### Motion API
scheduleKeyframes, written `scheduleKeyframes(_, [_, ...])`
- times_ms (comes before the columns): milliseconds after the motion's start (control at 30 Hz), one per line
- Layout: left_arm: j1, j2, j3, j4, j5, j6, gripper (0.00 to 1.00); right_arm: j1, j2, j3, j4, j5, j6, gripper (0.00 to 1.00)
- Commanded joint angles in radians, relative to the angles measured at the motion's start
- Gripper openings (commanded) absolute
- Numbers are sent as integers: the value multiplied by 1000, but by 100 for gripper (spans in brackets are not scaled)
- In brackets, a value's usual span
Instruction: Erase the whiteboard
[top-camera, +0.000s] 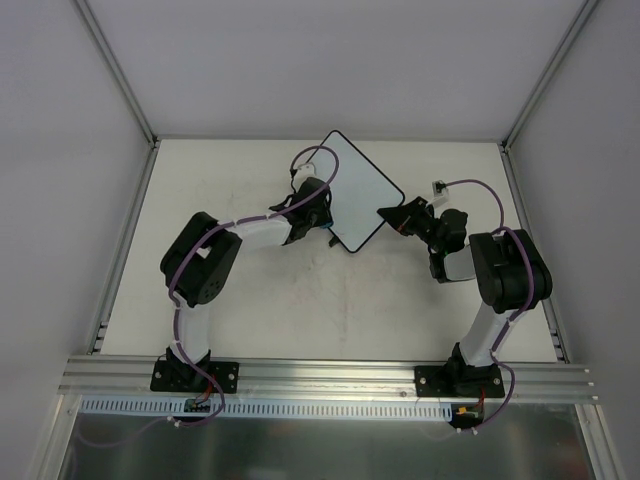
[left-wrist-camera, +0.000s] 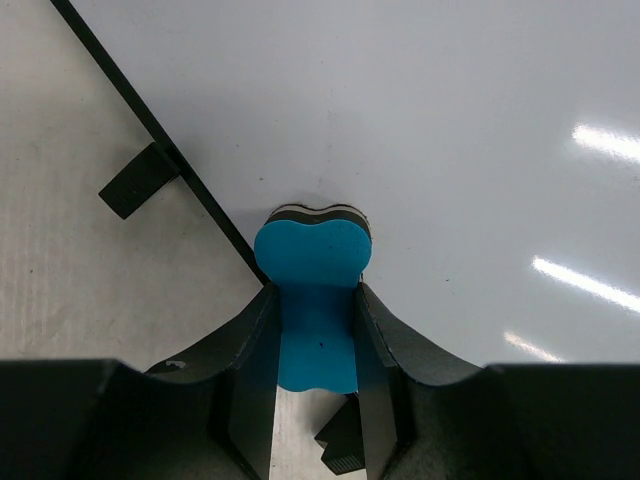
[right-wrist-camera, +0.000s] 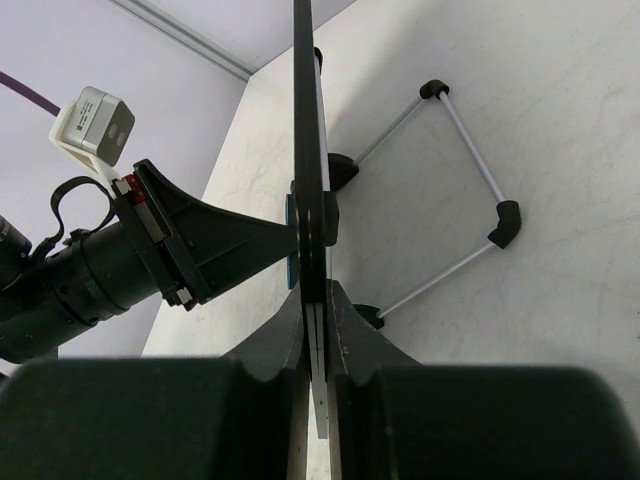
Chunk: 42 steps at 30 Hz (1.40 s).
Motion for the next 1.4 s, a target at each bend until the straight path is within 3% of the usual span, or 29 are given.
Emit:
scheduleKeyframes(0, [2,102,-12,-104,9,25,0,0,-43,30,160,-30,39,0])
scheduleKeyframes(300, [-45,92,-7,-55,33,108,0,0,-40,32,162,-31,39,0])
scheduleKeyframes(633, [-70,-26,-125,98,14,183,0,2,-45,50,159,-45,57,0])
scheduleKeyframes(1067, [-70,-157,-164,152,50,304,0,-3,-63,53,154,-42,62,0])
scheduleKeyframes(1367, [-70,-148,-124,157,48,366,0,-9,-51,60,150,-40,53,0])
